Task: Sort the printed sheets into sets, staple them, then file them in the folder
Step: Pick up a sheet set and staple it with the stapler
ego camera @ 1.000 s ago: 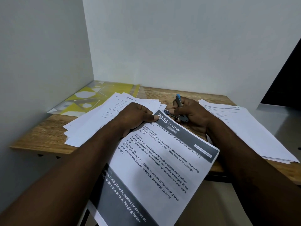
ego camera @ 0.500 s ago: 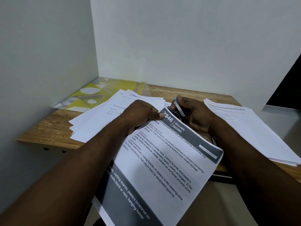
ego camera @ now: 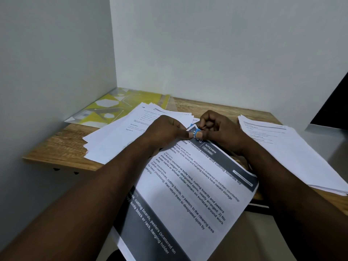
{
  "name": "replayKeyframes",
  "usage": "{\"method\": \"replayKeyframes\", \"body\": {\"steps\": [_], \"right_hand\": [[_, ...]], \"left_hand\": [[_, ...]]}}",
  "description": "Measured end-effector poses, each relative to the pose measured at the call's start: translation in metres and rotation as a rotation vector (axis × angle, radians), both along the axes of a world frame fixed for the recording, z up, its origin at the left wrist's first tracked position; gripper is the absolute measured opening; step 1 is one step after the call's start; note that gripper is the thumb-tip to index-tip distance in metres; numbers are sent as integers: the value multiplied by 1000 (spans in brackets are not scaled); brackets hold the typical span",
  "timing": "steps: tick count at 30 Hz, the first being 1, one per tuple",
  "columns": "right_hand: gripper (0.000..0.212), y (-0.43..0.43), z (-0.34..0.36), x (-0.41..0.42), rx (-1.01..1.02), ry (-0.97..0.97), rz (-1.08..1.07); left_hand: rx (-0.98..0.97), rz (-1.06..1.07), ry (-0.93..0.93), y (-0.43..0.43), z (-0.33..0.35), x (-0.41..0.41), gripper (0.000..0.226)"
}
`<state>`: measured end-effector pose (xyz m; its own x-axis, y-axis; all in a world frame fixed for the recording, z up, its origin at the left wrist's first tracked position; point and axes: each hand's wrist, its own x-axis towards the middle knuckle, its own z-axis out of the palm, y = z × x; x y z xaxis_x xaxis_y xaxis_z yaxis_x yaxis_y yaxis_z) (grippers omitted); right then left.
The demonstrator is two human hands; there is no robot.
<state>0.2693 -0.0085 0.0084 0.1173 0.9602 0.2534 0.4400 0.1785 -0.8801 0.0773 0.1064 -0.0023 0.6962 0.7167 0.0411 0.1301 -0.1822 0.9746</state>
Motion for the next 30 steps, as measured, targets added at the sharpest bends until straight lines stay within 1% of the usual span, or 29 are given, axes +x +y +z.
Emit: {"method": "replayKeyframes", "body": {"steps": [4,6,8,10,16,21,24,27,30], "right_hand": [[43,2,-2,-3,-2,65,-19],[48,4,-1,-5,17,6,-47],[44,4,0,-7,45,-93,-75],[41,4,1,-8,53,-120,-81],[43,4,1,-8,53,-105,-81],[45,2,0,-8,61,-72,-57],[44,3,1,-9,61,-91,-54],[48,2,1,-10,57,-97,-57],[49,2,2,-8,58,-123,-59]], "left_hand": [[56,45,40,-3,3,-1,18],[79,52,48,-4,4,-2,18],[95,55,57,-6,4,-2,19],[109,60,67,-6,4,-2,22],[161,74,85,-9,5,-3,22],[196,84,78,-12,5,-5,27],[212,81,74,-13,6,-6,27],[219,83,77,-14,7,-6,28],[228,98,81,-14,7,-6,24]]}}
